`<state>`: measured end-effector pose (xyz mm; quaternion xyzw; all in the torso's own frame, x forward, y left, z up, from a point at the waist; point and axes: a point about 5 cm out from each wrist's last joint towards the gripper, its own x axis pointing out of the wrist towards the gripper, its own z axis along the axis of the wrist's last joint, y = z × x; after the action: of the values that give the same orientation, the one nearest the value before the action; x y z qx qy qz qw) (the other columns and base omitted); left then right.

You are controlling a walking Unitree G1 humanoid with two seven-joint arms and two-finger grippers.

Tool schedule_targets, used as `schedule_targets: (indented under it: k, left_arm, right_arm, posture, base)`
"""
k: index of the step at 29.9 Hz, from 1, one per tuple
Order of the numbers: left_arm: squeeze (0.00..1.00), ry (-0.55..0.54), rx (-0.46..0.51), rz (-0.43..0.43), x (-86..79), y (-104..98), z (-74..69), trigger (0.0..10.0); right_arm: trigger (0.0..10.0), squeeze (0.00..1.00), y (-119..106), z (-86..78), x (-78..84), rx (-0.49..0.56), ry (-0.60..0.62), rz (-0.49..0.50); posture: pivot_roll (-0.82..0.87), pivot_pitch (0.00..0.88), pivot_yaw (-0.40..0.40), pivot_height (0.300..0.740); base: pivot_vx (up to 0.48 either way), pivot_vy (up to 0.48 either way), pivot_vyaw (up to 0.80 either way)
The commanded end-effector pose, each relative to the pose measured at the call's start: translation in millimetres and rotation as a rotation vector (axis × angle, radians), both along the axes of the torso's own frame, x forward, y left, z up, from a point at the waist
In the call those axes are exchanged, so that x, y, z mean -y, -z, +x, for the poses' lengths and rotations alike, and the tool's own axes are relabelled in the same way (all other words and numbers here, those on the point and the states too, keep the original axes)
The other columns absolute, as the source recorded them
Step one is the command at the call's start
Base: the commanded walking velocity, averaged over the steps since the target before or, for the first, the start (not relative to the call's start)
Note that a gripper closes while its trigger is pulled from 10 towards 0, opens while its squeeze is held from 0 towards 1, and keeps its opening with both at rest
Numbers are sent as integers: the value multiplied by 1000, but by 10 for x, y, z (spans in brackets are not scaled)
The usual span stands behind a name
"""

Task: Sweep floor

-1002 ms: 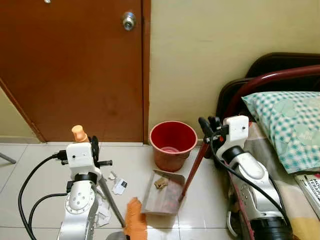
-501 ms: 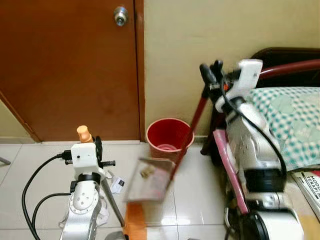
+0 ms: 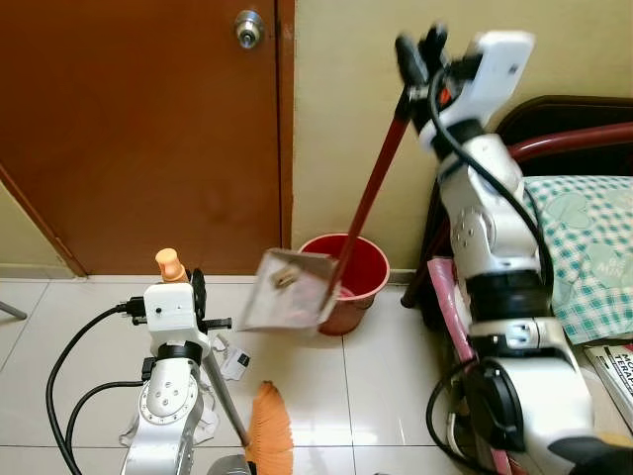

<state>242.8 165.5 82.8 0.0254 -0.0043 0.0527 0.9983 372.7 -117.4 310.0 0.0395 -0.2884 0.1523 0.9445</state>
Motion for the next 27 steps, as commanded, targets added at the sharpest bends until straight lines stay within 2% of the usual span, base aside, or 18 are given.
schedule_targets:
  k: [1, 2, 5, 12, 14, 16, 19, 21, 24, 27]
  left_arm:
    - [0, 2, -19, 92, -59, 13, -20, 10000]
    - [0, 5, -17, 90, -47, 10, -17, 10000]
    - [0, 6, -15, 86, -42, 5, -15, 10000]
    - [0, 11, -13, 86, -39, -3, -20, 10000]
    - [0, 10, -9, 87, -39, -10, -18, 10000]
    - [0, 10, -8, 88, -39, -11, -18, 10000]
    - [0, 6, -6, 85, -29, -15, -31, 10000]
    - [0, 3, -9, 81, -22, -7, -58, 10000]
    - [0, 0, -11, 76, -21, -1, -70, 10000]
    - [0, -1, -10, 76, -23, -4, -69, 10000]
  right_arm:
    - [10000, 0, -186, -27, 6, 95, 42, -25]
    - [10000, 0, -249, -26, -26, 135, 58, -60]
    - [10000, 0, -269, -12, -79, 159, 56, -101]
    - [10000, 0, -149, 56, -333, 210, 42, -239]
    - [10000, 0, -116, 70, -452, 229, 35, -283]
    - [10000, 0, -107, 71, -477, 232, 32, -292]
    - [10000, 0, -18, 32, -661, 275, -17, -378]
    - [10000, 0, 67, -51, -818, 338, -76, -458]
    - [10000, 0, 150, -113, -910, 393, -100, -546]
    - [10000, 0, 238, -164, -953, 414, -140, -566]
  posture:
    - [22, 37, -21, 740]
    - [24, 37, -22, 740]
    - [25, 38, -22, 740]
    - [36, 41, -25, 740]
    - [42, 44, -29, 740]
    - [42, 44, -29, 740]
    - [52, 49, -38, 740]
    - [57, 50, -42, 740]
    - [57, 50, -42, 740]
    - [57, 50, -42, 740]
  base:
    - [0, 0, 0]
    - [0, 0, 0]
    - [0, 0, 0]
    - [0, 0, 0]
    - [0, 0, 0]
    - [0, 0, 0]
    - [0, 0, 0]
    - [0, 0, 0]
    - [0, 0, 0]
    - [0, 0, 0]
